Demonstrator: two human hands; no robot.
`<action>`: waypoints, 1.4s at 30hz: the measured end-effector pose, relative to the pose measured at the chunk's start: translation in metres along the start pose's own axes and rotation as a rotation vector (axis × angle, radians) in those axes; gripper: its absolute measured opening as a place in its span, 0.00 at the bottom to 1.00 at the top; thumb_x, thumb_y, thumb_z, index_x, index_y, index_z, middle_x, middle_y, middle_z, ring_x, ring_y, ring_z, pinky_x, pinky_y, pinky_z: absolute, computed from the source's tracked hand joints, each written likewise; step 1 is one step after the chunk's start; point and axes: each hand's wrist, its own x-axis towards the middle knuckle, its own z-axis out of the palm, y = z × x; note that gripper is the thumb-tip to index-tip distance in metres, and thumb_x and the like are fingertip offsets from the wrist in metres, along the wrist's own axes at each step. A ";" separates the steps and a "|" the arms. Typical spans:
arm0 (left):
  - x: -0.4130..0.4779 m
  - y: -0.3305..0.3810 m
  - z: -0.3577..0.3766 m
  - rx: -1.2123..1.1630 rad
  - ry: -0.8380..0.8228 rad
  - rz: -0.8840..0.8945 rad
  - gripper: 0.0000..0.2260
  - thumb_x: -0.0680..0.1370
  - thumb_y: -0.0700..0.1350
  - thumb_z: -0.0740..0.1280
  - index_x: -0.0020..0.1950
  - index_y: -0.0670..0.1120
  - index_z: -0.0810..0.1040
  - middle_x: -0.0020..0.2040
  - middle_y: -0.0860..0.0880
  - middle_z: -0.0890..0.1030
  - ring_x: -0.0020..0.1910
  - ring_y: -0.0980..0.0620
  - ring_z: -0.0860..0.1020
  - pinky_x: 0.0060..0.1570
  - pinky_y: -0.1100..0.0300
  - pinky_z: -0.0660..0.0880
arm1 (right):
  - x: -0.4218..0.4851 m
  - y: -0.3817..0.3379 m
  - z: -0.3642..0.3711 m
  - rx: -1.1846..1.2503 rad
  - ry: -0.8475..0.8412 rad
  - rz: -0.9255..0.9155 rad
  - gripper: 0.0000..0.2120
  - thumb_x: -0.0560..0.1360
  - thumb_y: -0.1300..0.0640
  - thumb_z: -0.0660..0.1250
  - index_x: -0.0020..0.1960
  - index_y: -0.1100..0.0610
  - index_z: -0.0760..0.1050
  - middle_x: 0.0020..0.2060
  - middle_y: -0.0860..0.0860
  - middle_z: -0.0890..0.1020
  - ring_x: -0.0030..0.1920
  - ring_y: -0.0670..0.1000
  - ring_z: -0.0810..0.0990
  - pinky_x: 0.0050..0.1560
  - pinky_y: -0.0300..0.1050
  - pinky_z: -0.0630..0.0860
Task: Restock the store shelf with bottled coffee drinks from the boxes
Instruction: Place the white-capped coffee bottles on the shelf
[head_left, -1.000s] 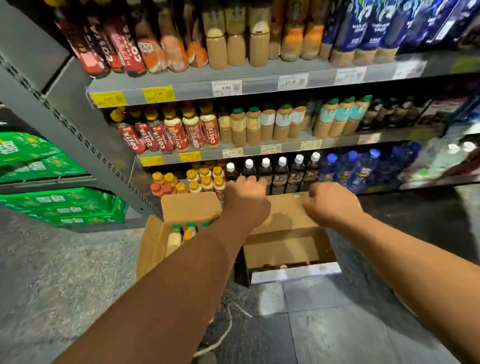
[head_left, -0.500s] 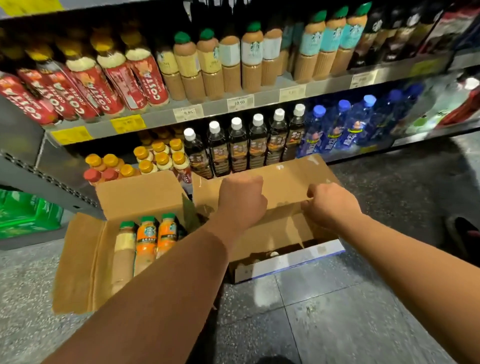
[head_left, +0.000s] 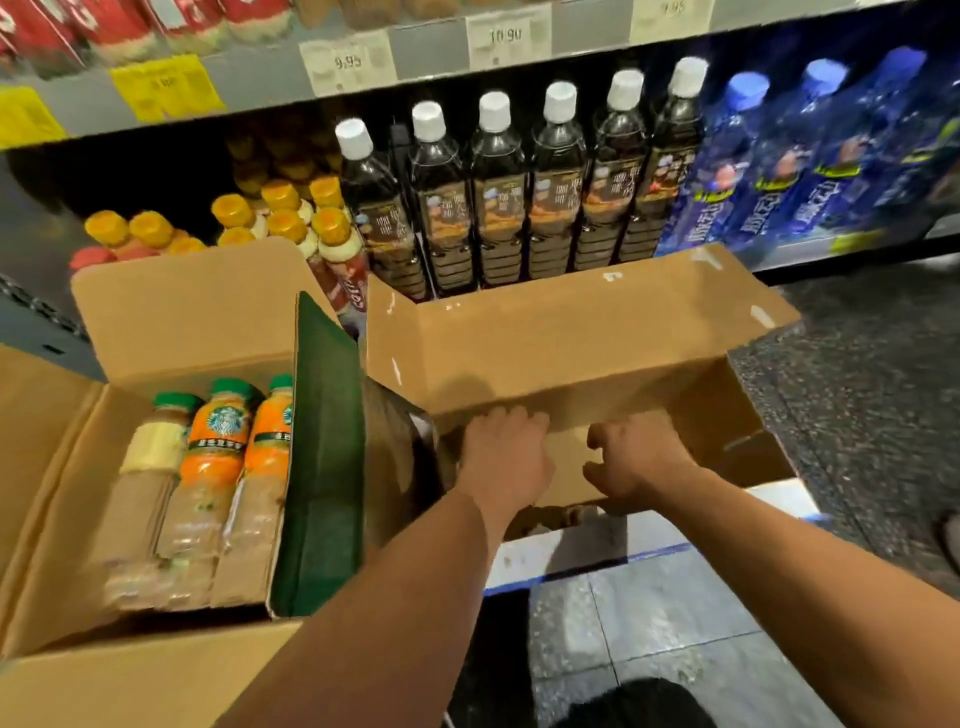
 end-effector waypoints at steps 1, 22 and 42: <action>0.000 0.000 0.011 0.025 -0.053 -0.003 0.13 0.78 0.54 0.60 0.57 0.48 0.73 0.52 0.47 0.77 0.52 0.47 0.75 0.47 0.54 0.71 | 0.003 -0.001 0.010 -0.030 -0.024 -0.021 0.18 0.75 0.44 0.62 0.60 0.51 0.74 0.56 0.51 0.79 0.49 0.51 0.74 0.47 0.44 0.69; 0.011 -0.003 0.073 -0.322 -0.640 -0.293 0.17 0.76 0.53 0.64 0.60 0.45 0.74 0.55 0.45 0.77 0.48 0.47 0.73 0.39 0.58 0.69 | 0.026 0.006 0.062 0.170 -0.378 0.163 0.17 0.76 0.50 0.62 0.63 0.55 0.73 0.59 0.55 0.77 0.56 0.55 0.76 0.56 0.46 0.75; -0.018 0.005 -0.047 -0.509 -0.050 -0.273 0.12 0.72 0.48 0.71 0.53 0.50 0.73 0.51 0.48 0.78 0.51 0.46 0.76 0.50 0.50 0.75 | -0.034 0.002 -0.057 0.453 0.152 0.050 0.11 0.67 0.48 0.69 0.47 0.51 0.76 0.34 0.45 0.78 0.34 0.43 0.77 0.29 0.35 0.69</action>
